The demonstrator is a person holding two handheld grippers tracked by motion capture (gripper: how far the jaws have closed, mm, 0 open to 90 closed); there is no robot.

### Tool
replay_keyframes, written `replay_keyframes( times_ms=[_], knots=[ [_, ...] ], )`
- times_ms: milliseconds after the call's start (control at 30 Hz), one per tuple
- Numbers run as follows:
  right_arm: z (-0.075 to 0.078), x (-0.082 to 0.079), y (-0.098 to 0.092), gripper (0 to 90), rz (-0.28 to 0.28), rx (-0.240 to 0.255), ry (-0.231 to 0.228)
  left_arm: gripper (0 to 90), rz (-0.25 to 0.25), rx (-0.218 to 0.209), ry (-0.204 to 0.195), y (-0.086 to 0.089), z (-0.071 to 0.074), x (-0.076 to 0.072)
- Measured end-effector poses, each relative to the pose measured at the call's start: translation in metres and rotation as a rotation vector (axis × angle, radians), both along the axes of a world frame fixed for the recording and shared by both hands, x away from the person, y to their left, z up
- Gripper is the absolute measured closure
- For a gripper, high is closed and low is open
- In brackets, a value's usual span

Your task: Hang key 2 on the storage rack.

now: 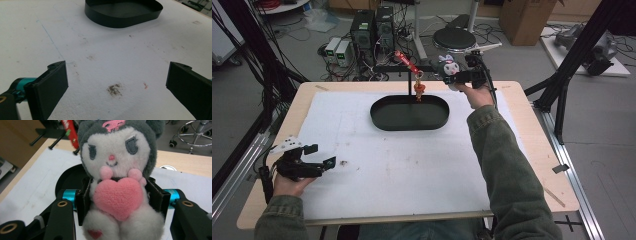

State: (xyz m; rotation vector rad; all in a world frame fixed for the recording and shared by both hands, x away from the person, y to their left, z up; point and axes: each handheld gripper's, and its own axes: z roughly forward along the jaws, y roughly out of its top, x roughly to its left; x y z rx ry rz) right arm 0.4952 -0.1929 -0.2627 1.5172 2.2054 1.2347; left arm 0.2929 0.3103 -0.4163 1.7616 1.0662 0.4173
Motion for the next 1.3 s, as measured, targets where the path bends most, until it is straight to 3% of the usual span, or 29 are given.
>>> replay_keyframes(
  times_ms=[233, 700, 867, 1000, 1067, 1133, 1200, 1300],
  knots=[
    [-0.010, 0.016, -0.008, 46.1, -0.047, 0.035, 0.008, 4.2, 0.003, -0.001, -0.001, 0.000, 0.000, 0.000],
    [-0.018, 0.020, -0.010, 45.0, -0.061, -0.012, 0.047, 4.2, 0.001, 0.003, 0.001, -0.001, -0.001, 0.001],
    [-0.021, 0.022, -0.010, 31.0, -0.072, -0.030, 0.057, 4.2, 0.003, 0.000, 0.000, 0.000, -0.001, 0.001],
    [-0.022, 0.015, -0.008, 21.4, -0.025, -0.097, 0.015, 4.2, 0.001, 0.004, 0.002, -0.001, -0.001, 0.001],
    [-0.023, 0.012, -0.007, 13.5, 0.008, -0.091, -0.009, 4.2, 0.002, 0.003, 0.002, -0.001, -0.001, 0.000],
    [-0.023, 0.010, -0.007, 10.3, 0.018, -0.093, 0.009, 4.2, 0.003, 0.001, 0.001, -0.001, 0.000, 0.000],
    [-0.023, 0.008, -0.007, 0.9, 0.024, -0.077, 0.013, 4.2, 0.002, 0.000, 0.001, 0.000, 0.000, 0.000],
    [-0.020, 0.003, -0.006, 0.8, 0.036, -0.069, -0.011, 4.2, 0.006, -0.003, 0.001, 0.000, -0.001, 0.001]
  ],
)
